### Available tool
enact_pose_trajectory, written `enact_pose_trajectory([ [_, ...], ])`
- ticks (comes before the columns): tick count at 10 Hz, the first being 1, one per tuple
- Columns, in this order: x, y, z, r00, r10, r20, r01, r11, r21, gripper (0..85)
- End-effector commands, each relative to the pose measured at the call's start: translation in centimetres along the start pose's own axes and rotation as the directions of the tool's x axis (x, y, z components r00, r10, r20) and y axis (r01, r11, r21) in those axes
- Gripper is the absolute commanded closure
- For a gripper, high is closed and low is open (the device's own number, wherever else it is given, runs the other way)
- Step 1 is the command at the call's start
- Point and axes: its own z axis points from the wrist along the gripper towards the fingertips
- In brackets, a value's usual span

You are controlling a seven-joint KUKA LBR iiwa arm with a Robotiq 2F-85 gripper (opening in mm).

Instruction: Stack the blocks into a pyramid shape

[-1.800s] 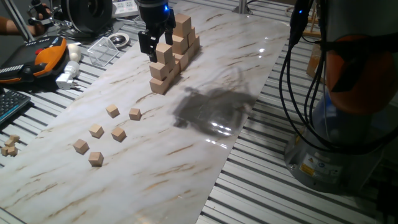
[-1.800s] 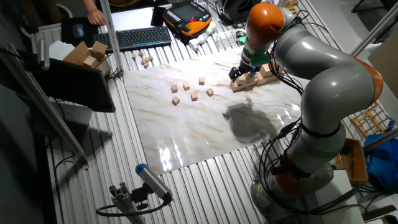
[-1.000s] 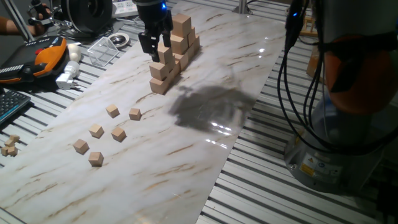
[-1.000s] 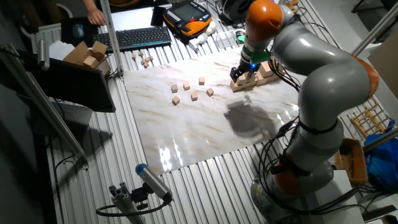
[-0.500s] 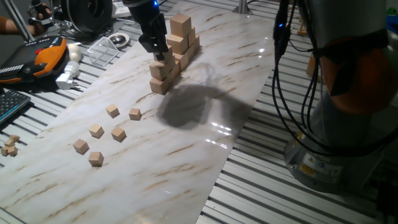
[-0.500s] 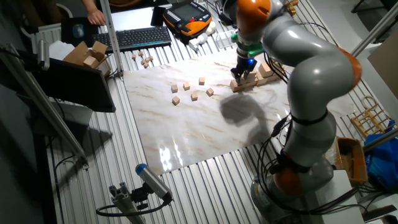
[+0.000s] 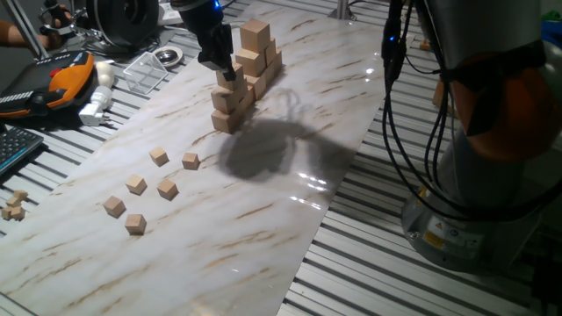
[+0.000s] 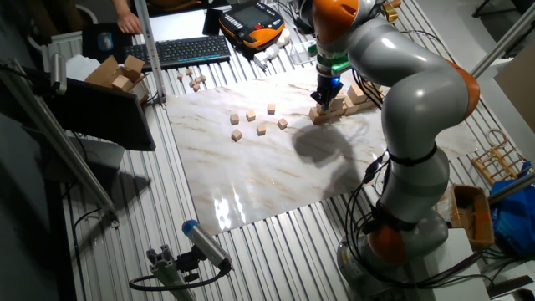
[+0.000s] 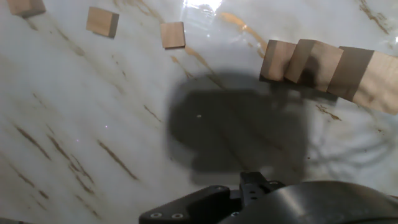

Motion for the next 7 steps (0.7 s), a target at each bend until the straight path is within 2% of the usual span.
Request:
enact_pose_trajectory([
  [1,-0.01,0.0,-0.01,1.0,-0.004,-0.002,0.004,1.0,-0.001,85.0],
  [7,0.0,0.01,0.0,0.999,-0.047,-0.002,0.047,0.999,-0.005,85.0],
])
